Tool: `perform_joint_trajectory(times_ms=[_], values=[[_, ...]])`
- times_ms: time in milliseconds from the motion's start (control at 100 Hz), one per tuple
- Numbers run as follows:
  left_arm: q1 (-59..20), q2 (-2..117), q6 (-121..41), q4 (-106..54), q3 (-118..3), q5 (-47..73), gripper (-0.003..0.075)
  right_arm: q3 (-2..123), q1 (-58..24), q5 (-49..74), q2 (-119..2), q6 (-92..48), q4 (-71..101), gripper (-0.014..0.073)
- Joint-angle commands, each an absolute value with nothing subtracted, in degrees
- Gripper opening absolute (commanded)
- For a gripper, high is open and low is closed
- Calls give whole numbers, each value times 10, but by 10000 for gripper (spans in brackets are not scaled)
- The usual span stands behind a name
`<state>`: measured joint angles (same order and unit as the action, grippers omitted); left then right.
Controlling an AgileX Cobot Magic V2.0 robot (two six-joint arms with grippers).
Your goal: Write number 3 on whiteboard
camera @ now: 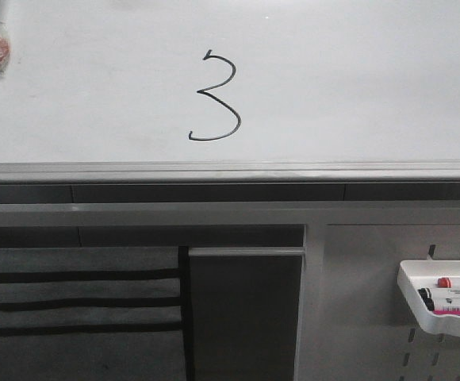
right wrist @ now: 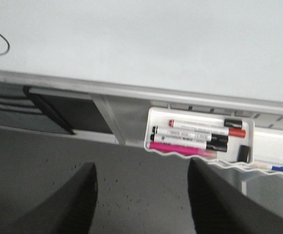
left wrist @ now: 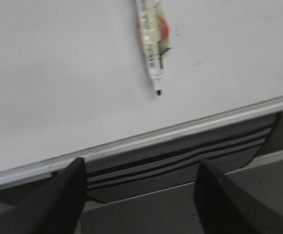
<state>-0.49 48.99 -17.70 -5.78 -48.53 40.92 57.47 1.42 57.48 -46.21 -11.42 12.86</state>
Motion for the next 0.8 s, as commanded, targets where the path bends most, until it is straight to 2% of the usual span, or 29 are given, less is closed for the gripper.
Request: perform_joint_trajectory(times_ms=[0,130,310,400,450,610,670,790], values=[[-3,419,-130,-28,-486,361,441,563,17,495,-428,-108,125,365],[-24,321,-130,-57,-412,246,441,496,17,408,-376,-108,125,365],[-71,243,-130,-91,-299,123,441,413,17,306,-318,-108,126,365],[-76,227,-130,-105,-270,84,424,385,17,270,-297,-109,126,307],[-76,224,-130,-105,-261,73,372,372,17,259,-285,-115,126,232],[-76,224,-130,-110,-254,53,65,362,17,250,-274,-132,126,-63],[-76,224,-130,-116,-254,40,-22,362,17,248,-274,-136,126,-69],[-76,224,-130,-118,-254,40,-20,362,17,253,-277,-136,126,-69]])
